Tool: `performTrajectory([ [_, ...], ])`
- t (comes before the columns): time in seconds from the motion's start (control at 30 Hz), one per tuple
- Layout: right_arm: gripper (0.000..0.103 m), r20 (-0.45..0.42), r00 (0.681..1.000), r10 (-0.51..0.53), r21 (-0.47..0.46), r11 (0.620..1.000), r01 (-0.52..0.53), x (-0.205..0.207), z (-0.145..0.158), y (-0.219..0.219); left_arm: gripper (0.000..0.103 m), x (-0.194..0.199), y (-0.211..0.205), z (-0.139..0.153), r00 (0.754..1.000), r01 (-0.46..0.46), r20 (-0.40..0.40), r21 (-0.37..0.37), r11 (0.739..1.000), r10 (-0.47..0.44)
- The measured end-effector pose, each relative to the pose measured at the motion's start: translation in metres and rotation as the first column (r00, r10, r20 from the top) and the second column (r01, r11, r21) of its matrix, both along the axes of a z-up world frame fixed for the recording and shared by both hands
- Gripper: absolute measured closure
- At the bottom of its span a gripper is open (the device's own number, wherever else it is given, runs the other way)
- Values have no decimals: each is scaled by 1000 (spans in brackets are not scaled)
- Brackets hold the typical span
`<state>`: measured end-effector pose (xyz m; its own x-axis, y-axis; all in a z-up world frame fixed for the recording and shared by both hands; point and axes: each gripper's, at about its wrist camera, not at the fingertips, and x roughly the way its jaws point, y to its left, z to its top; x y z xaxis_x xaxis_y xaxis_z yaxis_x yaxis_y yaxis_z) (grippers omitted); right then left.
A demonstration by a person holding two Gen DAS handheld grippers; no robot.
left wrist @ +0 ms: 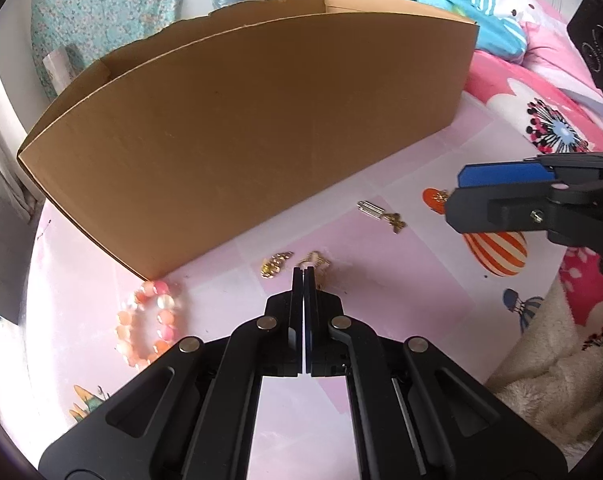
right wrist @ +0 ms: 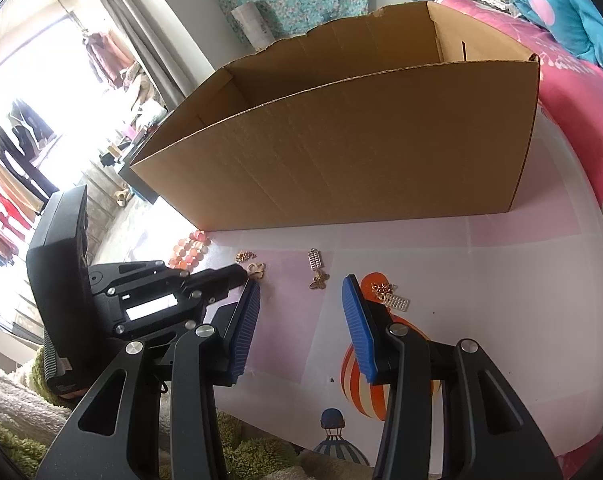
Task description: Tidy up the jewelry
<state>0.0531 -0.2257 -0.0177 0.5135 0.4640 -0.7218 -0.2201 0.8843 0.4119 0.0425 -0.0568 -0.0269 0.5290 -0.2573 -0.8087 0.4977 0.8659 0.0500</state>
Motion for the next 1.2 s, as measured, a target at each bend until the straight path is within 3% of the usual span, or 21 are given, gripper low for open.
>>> performTrajectory([
  [0.27,60,-3,1000,-11,17,1000,11,-3,-1,-5,102,-2,4,4,1000,0,-10,-37,999,0],
  [0.4,60,-7,1000,-13,26,1000,13,-2,-2,-6,84,2,12,5,1000,-11,-25,-69,998,10],
  [0.6,60,-7,1000,-17,28,999,17,-2,-2,-6,84,8,10,1,999,-14,-38,-69,998,11],
  [1.2,60,-6,1000,-25,28,999,25,-1,-1,-6,88,3,-3,0,999,34,22,-15,999,-34],
])
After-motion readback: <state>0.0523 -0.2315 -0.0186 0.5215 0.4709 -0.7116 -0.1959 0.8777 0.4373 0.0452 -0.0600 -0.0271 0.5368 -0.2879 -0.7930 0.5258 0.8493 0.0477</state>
